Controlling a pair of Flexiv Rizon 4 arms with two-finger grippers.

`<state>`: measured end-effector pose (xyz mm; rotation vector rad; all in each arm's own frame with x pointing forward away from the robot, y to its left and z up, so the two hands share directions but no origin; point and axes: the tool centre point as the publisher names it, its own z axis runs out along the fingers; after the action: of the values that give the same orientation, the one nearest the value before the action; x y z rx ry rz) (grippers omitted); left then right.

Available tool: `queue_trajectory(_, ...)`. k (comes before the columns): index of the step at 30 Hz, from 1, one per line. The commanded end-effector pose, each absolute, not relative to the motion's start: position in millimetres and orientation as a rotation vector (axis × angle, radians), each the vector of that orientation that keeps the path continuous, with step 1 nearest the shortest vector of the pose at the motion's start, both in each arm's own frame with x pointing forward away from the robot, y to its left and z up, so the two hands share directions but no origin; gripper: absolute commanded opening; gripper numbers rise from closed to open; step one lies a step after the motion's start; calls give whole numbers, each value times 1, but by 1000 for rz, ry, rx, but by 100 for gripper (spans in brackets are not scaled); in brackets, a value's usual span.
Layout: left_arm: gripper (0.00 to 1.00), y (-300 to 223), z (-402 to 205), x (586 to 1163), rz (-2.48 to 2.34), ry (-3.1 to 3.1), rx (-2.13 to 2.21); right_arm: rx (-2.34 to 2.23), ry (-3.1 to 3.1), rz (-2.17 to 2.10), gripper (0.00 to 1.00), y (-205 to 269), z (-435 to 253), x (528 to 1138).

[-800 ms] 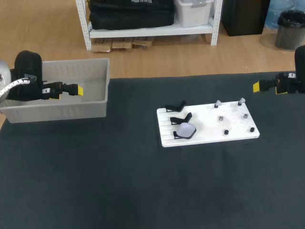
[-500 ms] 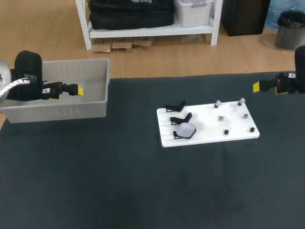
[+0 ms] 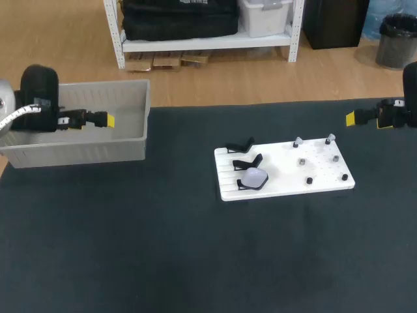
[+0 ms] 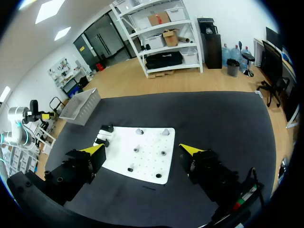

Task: Pick up each earbud case from the left stands, insert the matching earbuds, close the lid, and place the case in the box.

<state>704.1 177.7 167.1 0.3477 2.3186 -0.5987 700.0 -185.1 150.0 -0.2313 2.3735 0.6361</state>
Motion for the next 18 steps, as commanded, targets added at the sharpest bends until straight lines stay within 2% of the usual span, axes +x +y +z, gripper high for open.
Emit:
queue_trajectory(1,100,184,173,689,-739,1781,1032,-231,2374,636,100,-185,150,700)
queue_trajectory(10,100,163,172,660,-719,1346,1628,-231,2374,636,100,-185,150,700)
queue_trajectory(18,100,163,172,660,-719,1346,1628,-231,2374,636,100,-185,150,700)
